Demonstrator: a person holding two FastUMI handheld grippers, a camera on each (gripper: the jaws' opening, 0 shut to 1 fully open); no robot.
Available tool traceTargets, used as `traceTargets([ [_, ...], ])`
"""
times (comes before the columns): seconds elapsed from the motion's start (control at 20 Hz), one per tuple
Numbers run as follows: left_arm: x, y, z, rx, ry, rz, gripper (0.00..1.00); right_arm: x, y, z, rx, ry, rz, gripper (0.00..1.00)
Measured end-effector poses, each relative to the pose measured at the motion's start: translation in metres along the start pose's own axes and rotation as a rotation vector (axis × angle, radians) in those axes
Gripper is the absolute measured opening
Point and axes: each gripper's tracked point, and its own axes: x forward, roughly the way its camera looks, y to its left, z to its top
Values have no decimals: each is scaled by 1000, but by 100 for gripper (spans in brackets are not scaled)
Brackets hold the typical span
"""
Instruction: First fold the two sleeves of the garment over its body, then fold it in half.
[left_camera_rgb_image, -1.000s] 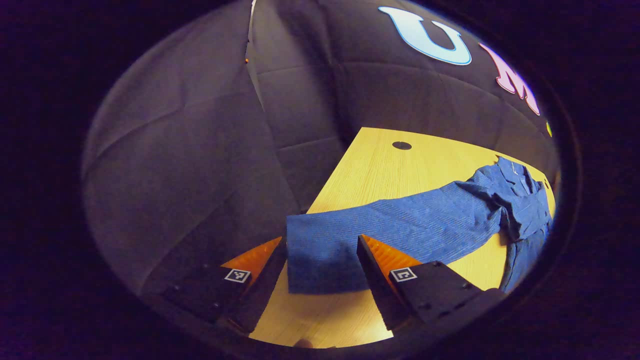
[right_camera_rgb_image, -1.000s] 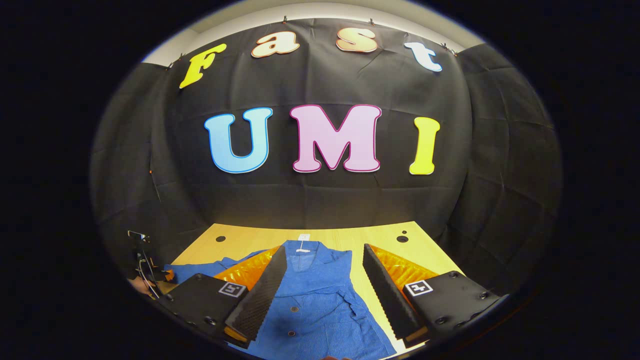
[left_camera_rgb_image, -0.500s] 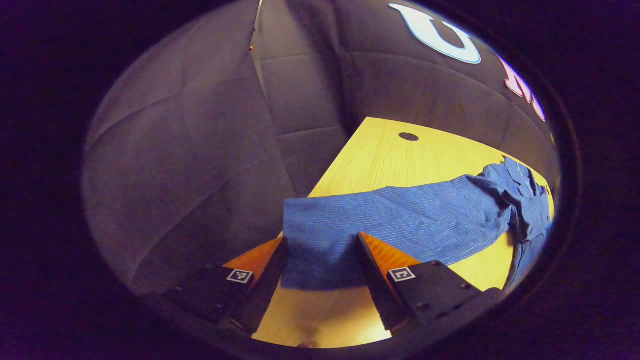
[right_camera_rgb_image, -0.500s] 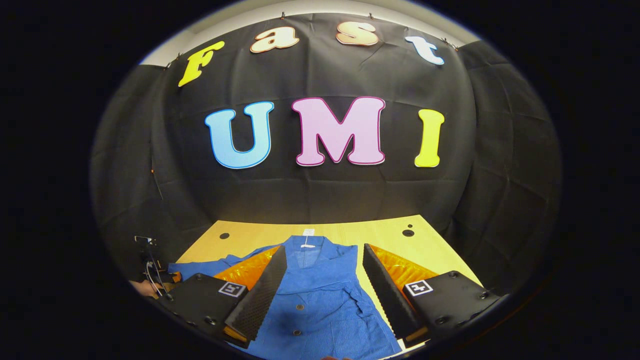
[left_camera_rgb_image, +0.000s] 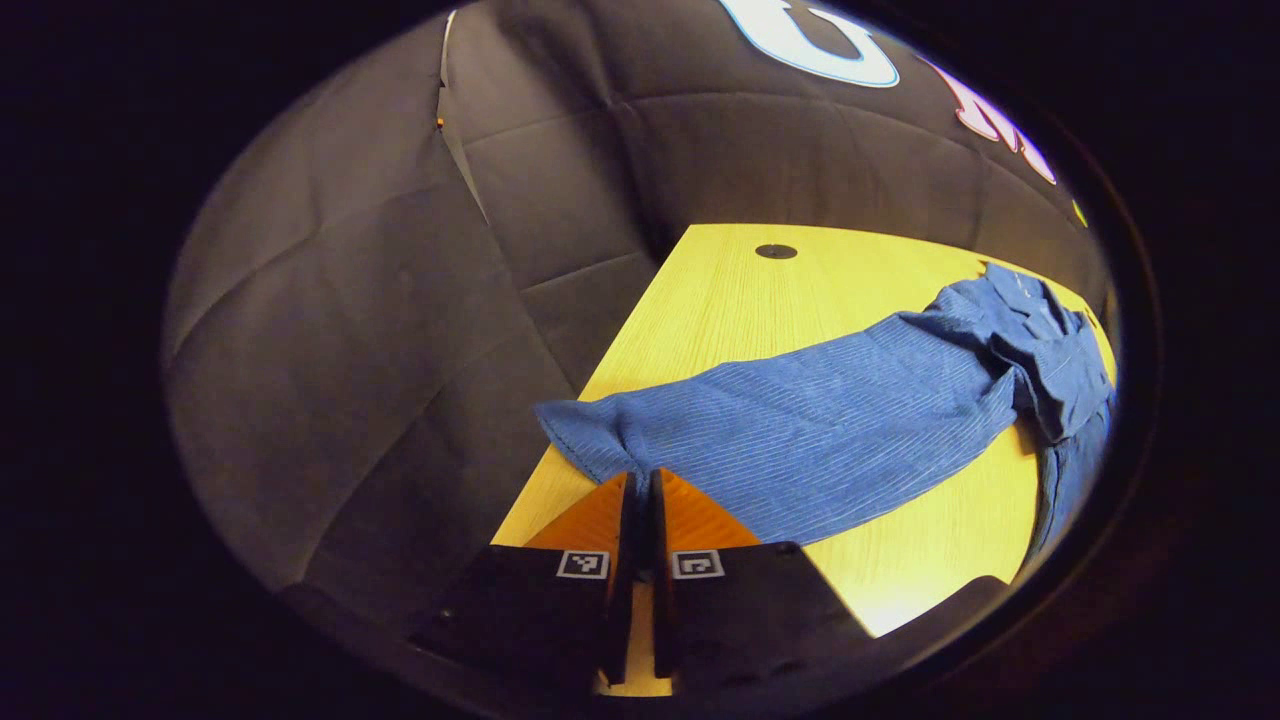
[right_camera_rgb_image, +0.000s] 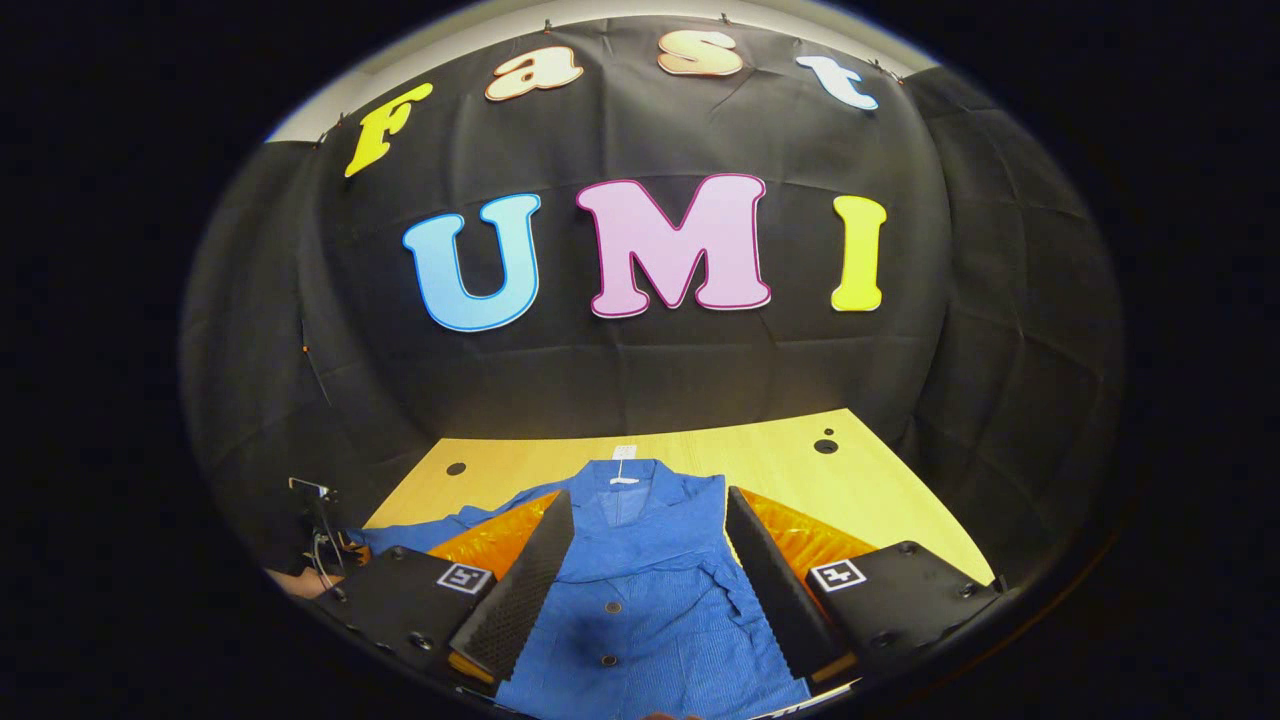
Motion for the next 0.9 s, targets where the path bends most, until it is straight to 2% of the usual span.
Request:
traceTargets([
  [0.1,-5,-8,4,-15,-11,-42,3,-2,-4,-1,-3,3,-8,99],
  [0.2,-13,-11,16,-45,-74,-79,1,-2,-7,0,-2,4,-14,99],
  [0.4,-40,-19,41,-64,-139,-105,1,1,-8,1,1,5,-8,99],
  [0.55,-64,-30,63,-68,-165,-118,1,3,-8,1,0,0,25,99],
  [0.75,-113,-64,116,-90,-231,-148,1,12,-17,2,12,6,80,99],
  [0.9,-158,-103,161,-44,-316,-160,1,23,-29,5,20,1,111,99],
])
